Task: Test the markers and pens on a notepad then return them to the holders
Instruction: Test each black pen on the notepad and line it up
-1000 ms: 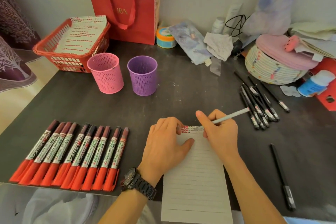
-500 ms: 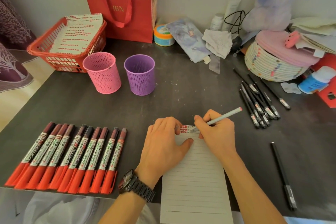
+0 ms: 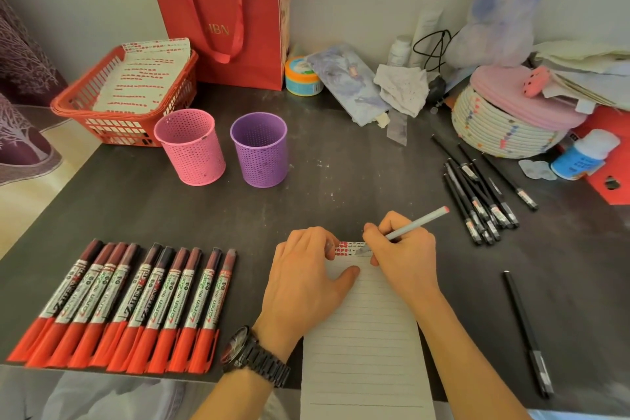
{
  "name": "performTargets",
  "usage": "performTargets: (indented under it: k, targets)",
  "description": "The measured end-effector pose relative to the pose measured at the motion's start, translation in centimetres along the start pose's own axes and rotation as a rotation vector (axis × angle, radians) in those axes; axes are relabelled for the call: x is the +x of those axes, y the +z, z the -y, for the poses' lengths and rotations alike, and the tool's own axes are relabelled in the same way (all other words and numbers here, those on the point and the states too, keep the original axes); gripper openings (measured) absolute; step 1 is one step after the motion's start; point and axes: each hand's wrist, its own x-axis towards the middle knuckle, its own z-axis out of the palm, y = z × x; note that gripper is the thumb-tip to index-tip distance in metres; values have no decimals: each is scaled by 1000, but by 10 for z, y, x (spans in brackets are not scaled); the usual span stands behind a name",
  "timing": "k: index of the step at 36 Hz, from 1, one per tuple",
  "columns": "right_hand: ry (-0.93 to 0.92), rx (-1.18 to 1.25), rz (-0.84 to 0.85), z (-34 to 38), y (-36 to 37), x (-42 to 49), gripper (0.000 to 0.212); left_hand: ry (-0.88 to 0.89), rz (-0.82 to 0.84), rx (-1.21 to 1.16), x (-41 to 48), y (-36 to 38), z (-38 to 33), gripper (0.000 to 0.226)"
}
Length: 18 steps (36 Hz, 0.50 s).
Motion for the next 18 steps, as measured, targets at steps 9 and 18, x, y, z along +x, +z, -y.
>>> performTargets:
  k: [9,18]
  targets:
    - [-8,-11,-6,0,0,0,33,-3,3,7,-1,2,2,38]
    - [-20,131,-76,8,-6,-2,40,-18,46,3,-1,-1,1,35]
